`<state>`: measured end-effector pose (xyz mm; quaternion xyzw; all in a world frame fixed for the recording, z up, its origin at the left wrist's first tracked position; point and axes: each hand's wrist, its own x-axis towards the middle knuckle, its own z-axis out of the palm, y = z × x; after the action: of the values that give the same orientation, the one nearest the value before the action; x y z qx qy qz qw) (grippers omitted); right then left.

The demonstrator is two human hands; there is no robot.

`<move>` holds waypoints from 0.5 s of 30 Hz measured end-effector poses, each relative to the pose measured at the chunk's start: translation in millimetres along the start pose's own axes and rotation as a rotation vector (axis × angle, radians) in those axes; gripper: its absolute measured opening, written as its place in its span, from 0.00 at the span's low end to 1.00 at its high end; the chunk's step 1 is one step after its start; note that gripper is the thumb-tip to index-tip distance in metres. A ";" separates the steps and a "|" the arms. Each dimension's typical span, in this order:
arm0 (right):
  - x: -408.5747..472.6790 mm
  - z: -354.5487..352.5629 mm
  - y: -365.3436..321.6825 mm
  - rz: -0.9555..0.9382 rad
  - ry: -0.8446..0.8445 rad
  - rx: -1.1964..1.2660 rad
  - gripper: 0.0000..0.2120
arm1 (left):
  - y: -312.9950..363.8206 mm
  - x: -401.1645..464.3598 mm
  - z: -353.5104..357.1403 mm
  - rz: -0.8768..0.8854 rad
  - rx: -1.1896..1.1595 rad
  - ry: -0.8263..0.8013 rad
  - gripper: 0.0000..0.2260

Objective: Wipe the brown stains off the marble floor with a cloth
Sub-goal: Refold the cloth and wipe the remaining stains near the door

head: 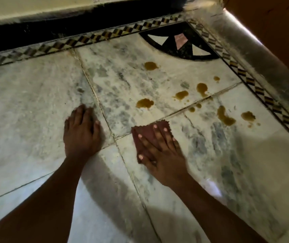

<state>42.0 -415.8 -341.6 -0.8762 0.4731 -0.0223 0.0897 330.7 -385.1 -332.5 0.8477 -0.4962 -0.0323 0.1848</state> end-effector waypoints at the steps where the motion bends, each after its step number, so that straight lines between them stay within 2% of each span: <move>1: 7.0 -3.0 8.1 0.039 0.002 -0.007 0.30 | 0.2 1.1 0.0 -0.005 0.003 0.003 0.28; 5: 86.7 -7.6 -6.5 0.468 0.026 0.100 0.30 | 1.5 0.2 -0.6 -0.009 0.013 0.017 0.28; 7: 130.8 -6.0 -27.2 0.537 -0.058 0.151 0.30 | 1.2 2.8 -0.1 -0.017 0.009 0.017 0.28; 9: 143.1 -5.4 -45.2 0.391 -0.072 0.106 0.30 | 3.0 2.8 -0.3 -0.033 0.011 0.008 0.28; 12: 102.7 -4.8 -44.1 0.073 -0.004 0.024 0.30 | 2.5 3.2 -2.4 -0.036 0.012 0.021 0.28; 14: 80.9 -5.1 -19.3 0.001 0.011 0.002 0.30 | 1.3 4.3 -1.2 -0.039 0.017 0.016 0.28; 15: 82.6 -5.1 -6.5 0.055 0.012 -0.007 0.31 | 0.8 3.9 -0.5 -0.042 0.022 0.008 0.28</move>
<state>92.3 -481.8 -339.3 -0.8631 0.4974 -0.0234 0.0845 332.1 -388.5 -331.3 0.8601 -0.4779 -0.0275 0.1766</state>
